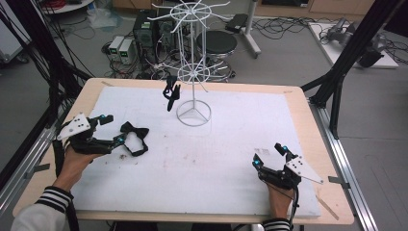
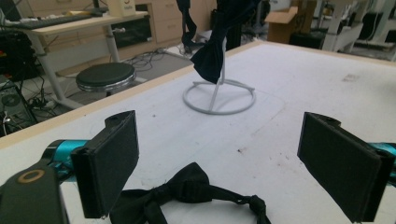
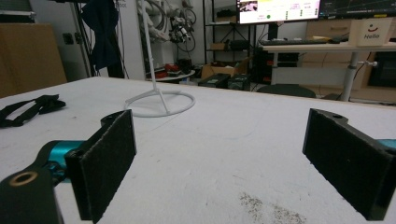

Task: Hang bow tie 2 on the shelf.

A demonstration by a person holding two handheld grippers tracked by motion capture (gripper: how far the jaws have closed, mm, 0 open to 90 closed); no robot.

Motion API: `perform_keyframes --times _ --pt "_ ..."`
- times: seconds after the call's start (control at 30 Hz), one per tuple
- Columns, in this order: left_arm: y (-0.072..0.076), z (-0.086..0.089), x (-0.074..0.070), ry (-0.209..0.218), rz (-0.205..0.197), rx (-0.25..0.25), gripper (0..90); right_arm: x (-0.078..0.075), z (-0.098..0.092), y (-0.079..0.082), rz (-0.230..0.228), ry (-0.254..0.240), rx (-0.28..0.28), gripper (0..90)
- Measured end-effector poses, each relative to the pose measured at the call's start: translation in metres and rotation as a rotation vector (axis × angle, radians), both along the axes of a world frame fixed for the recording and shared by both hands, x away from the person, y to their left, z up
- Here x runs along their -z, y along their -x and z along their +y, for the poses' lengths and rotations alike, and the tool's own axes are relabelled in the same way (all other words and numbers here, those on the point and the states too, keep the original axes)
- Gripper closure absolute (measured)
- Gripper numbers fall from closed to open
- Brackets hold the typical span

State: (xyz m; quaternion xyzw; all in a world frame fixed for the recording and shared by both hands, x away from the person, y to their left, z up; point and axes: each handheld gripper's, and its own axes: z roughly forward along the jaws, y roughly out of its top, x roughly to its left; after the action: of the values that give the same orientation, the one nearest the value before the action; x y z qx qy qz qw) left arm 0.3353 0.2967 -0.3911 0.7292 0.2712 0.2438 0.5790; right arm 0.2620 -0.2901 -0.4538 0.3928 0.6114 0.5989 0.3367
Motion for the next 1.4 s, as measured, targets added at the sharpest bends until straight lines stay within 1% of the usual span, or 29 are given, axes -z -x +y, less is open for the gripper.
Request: perform_keyframes --times 0.13,0.23,0.27,0.33,0.4,0.47,0.57,0.63,0.7,0.87,0.93,1.0,1.07,1.1,1.13,1.2,1.4 --pt "-0.007 -0.002 -0.003 -0.038 0.016 0.023 13.1 0.0 0.0 0.0 -0.002 0.001 0.001 9.0" --pt "-0.012 -0.003 -0.006 -0.057 0.029 0.04 13.1 0.0 0.0 0.0 -0.005 0.0 0.0 9.0" --pt "-0.014 -0.003 -0.007 -0.072 0.03 0.047 13.1 0.0 0.0 0.0 -0.005 0.0 0.001 9.0" --pt "-0.018 -0.003 -0.009 -0.085 0.044 0.059 13.1 0.0 0.0 0.0 -0.004 0.001 0.0 9.0" --pt "-0.024 -0.002 -0.012 -0.113 0.051 0.082 13.1 0.0 0.0 0.0 -0.006 -0.002 0.001 9.0" --pt "-0.028 -0.002 -0.013 -0.133 0.06 0.084 13.1 0.0 0.0 0.0 -0.002 -0.006 0.002 9.0" --pt "-0.033 -0.001 -0.016 -0.14 0.064 0.083 13.2 0.0 0.0 0.0 -0.004 0.002 0.0 9.0" --pt "-0.036 -0.001 -0.017 -0.154 0.068 0.082 13.2 0.0 0.0 0.0 -0.003 0.001 -0.001 9.0" --pt "-0.039 -0.001 -0.018 -0.152 0.068 0.081 13.3 0.0 0.0 0.0 -0.004 0.0 0.0 9.0" --pt "-0.049 -0.001 -0.019 -0.189 0.078 0.093 13.2 0.0 0.0 0.0 0.001 -0.005 -0.003 9.0" --pt "-0.052 -0.002 -0.02 -0.188 0.081 0.1 13.3 0.0 0.0 0.0 0.007 -0.001 -0.009 9.0" --pt "-0.056 -0.003 -0.02 -0.208 0.09 0.109 13.3 0.0 0.001 0.0 0.006 0.0 -0.008 9.0" --pt "-0.058 -0.003 -0.019 -0.198 0.085 0.118 13.3 0.0 0.001 0.001 0.004 0.0 -0.006 9.0" --pt "-0.059 -0.003 -0.018 -0.192 0.092 0.119 13.5 0.0 0.001 0.001 0.004 -0.002 -0.006 9.0" --pt "-0.061 -0.003 -0.016 -0.201 0.097 0.124 13.5 0.0 0.0 0.0 -0.004 0.001 -0.004 9.0" --pt "-0.063 -0.002 -0.013 -0.214 0.11 0.125 13.4 0.0 0.0 0.0 -0.003 0.0 -0.005 9.0" --pt "-0.07 -0.001 -0.005 -0.224 0.138 0.131 13.6 0.0 0.0 0.0 0.001 -0.008 -0.005 9.0"
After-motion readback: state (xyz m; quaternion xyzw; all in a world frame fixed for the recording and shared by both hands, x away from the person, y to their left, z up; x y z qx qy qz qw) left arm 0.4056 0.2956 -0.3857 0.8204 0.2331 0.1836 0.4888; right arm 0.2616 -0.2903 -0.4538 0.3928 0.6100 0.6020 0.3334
